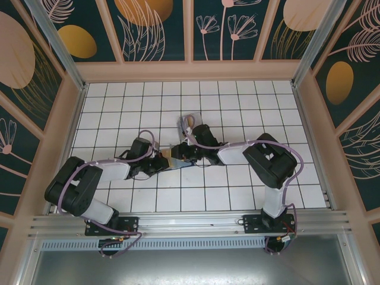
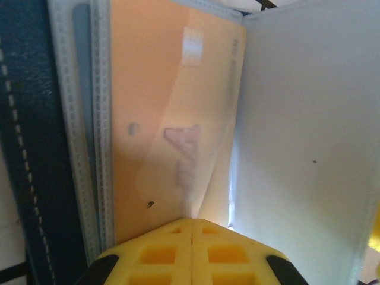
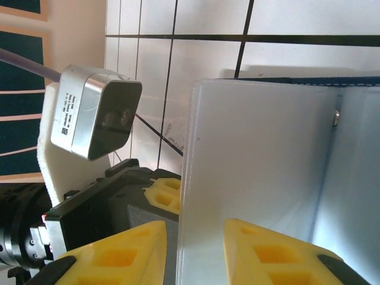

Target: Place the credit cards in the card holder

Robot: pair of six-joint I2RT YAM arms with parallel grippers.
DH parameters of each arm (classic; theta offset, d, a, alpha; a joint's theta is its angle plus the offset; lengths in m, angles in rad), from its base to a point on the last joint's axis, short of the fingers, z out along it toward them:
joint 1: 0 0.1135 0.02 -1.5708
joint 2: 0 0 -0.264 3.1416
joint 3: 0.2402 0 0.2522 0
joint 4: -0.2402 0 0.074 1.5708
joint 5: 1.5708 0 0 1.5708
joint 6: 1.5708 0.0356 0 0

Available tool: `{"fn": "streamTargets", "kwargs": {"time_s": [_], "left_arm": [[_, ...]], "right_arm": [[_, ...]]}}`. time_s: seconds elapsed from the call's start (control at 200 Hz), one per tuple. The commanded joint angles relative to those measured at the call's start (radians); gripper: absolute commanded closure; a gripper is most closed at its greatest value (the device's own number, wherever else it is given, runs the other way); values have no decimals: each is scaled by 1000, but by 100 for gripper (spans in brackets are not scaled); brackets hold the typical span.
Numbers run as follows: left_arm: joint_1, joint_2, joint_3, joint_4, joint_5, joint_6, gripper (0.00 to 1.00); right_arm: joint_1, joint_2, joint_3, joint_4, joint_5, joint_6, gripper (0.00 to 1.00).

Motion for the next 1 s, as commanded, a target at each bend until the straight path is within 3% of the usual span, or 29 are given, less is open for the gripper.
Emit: {"fn": "streamTargets", "kwargs": {"time_s": [0.0,0.25,0.395,0.631,0.996], "left_arm": [[-10,34,16,-49,-49,30,89],[-30,21,5,-39,-86,11,72],[-33,22,-12,-43,-118,22,73],[-44,43,-1,-60,-149,56,86],[-103,-33,27,-98,-223,165,74]], "right_arm": [[7,26,40,-71,12,-44,68],[7,46,72,-138,31,-55,69],[7,63,102,-198,44,-69,69],[12,59,118,-219,49,-72,71],[9,37,110,-225,67,-81,72]]}}
